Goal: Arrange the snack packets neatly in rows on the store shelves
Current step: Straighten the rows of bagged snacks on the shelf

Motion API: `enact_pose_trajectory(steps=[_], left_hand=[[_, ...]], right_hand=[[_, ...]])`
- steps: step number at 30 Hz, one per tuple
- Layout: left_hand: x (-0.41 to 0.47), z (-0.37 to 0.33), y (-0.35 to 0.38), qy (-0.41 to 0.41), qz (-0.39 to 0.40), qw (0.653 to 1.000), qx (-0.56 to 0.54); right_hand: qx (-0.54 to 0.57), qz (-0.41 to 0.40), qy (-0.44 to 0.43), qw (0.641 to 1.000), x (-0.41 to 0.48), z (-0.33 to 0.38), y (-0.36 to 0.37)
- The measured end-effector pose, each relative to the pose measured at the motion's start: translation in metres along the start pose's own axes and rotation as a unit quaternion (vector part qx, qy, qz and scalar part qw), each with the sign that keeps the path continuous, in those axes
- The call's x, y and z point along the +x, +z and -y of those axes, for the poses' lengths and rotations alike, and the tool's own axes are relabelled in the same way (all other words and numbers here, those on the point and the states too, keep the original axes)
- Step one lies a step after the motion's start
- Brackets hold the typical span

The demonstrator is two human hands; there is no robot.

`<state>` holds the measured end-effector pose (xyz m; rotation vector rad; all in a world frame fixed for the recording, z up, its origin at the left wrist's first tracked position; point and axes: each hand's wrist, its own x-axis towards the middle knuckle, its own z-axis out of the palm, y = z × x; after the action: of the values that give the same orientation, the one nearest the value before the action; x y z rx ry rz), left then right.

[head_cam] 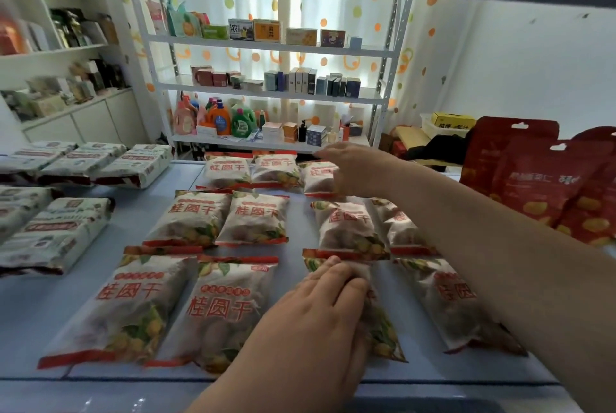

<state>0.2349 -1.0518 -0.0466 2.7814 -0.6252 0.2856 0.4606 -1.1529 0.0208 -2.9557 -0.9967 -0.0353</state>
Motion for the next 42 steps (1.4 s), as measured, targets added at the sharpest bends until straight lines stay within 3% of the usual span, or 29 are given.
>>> enact_pose_trajectory(steps=[3,5,11,17,19,23,27,38,42], left_hand=[[0.001,0.000,0.000,0.008,-0.008,1.000,0.000],[0.003,0.001,0.001,0.009,-0.006,1.000,-0.006],[0.006,-0.001,-0.002,0.010,-0.002,1.000,-0.006],[-0.008,0.046,-0.046,-0.033,-0.061,0.997,0.041],[-0.006,0.073,-0.059,-0.062,-0.043,0.995,0.063],[0.005,0.108,-0.055,-0.128,0.075,0.985,0.085],[0.012,0.117,-0.041,-0.137,0.137,0.978,0.082],[0.022,0.106,-0.028,-0.106,0.125,0.983,0.081],[0.016,0.096,-0.044,-0.104,0.083,0.988,0.080]], right_hand=[[-0.041,0.108,0.022,0.993,0.016,-0.007,0.009],[-0.037,0.131,0.038,0.990,0.017,-0.013,0.014],[-0.057,0.123,0.048,0.990,0.016,-0.021,0.014],[0.023,0.014,-0.038,0.999,0.040,0.015,0.002],[0.018,0.025,-0.045,0.999,0.051,0.028,0.001],[-0.007,0.065,-0.059,0.996,0.069,0.046,0.003],[-0.032,0.132,-0.044,0.990,0.079,0.051,0.014],[-0.029,0.120,-0.024,0.992,0.078,0.038,0.015],[-0.021,0.078,-0.065,0.995,0.065,0.046,0.005]])
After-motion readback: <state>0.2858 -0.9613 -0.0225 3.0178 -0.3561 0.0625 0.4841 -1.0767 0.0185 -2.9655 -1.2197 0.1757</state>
